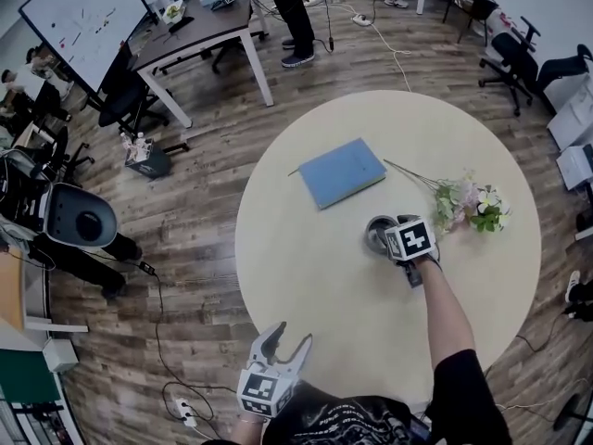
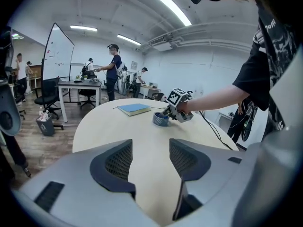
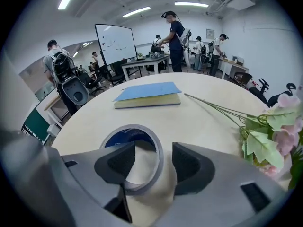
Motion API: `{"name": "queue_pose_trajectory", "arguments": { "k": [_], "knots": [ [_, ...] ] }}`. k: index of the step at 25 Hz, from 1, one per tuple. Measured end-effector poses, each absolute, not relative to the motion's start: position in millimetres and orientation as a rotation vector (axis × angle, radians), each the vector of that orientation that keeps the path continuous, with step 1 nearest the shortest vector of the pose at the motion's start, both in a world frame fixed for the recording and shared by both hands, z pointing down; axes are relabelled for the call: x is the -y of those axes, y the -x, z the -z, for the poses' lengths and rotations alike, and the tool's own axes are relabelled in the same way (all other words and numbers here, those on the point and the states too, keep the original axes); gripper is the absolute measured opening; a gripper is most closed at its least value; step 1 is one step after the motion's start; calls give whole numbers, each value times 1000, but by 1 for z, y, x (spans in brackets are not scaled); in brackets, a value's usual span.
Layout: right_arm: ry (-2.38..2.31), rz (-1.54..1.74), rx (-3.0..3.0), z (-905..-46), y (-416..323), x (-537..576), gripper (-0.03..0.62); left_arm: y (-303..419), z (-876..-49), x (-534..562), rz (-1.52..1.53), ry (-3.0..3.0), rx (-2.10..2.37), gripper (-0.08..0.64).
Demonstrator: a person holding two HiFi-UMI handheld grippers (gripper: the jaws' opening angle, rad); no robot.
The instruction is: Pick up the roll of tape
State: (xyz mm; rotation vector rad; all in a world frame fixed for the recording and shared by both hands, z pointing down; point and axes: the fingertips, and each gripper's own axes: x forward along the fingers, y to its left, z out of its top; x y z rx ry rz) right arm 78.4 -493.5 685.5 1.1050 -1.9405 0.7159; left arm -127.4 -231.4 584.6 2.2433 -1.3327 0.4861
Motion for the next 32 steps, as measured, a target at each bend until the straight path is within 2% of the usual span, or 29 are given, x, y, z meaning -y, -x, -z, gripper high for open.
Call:
{"name": "queue_pose_trajectory", "arguments": {
  "k": [2, 5, 8, 10, 17, 32],
  "knots": [
    [-1099, -724, 1921, -692, -81, 495, 239, 128, -586, 234, -494, -2225, 1353, 250],
    [-1124, -717, 1889, -700, -87, 494, 158, 126, -591, 234, -498, -2221, 1354, 250],
    [-1143, -698, 1882, -701, -84, 496, 144, 126, -594, 233, -499, -2220, 1344, 250],
    [-1153, -671, 1874, -699, -83, 497, 80, 126, -595, 233, -504, -2220, 1336, 250],
    [-1239, -634, 1891, -688, -93, 498, 74, 119, -590, 230, -505, -2231, 1334, 250],
    [-1472, -551, 2046, -590, -105, 484, 72, 105, -579, 224, -455, -2294, 1315, 250]
  ]
}}
